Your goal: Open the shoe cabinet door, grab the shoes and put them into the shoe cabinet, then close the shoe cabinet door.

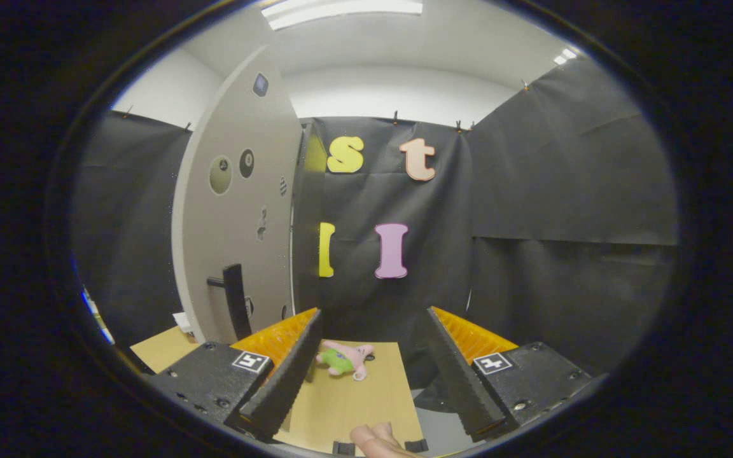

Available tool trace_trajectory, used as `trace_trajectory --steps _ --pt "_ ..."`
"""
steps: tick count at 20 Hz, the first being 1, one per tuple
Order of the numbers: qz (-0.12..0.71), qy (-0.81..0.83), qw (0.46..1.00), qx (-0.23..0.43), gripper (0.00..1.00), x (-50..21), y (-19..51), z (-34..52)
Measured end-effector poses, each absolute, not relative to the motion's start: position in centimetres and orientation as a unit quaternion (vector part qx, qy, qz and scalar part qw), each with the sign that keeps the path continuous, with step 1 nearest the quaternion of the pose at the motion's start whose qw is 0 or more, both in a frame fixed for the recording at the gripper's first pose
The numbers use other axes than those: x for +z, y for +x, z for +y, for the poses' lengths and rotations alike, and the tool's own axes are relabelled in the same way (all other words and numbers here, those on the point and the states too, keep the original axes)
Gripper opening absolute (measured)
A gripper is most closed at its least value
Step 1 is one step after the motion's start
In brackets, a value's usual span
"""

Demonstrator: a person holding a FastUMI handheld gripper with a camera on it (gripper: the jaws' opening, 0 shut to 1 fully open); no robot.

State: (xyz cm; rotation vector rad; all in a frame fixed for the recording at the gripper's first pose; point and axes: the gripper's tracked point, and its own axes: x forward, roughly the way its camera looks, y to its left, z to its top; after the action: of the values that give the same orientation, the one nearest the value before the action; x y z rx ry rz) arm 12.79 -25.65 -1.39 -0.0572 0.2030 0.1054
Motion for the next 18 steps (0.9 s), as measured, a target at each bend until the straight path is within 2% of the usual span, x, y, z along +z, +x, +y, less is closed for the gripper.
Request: trace_trajectory --steps 5,13,16,18 --pt "0.118 -0.005 0.991 0.061 1.00 -4.5 16.5 -25.2" --pt "0.103 0.008 0.981 0.167 1.00 -4.4 16.2 -16.6" --pt "0.098 -0.014 0.984 0.151 0.94 -4.2 15.5 -16.0" --pt "0.105 -0.009 0.983 0.151 0.94 -4.4 15.3 -15.1"
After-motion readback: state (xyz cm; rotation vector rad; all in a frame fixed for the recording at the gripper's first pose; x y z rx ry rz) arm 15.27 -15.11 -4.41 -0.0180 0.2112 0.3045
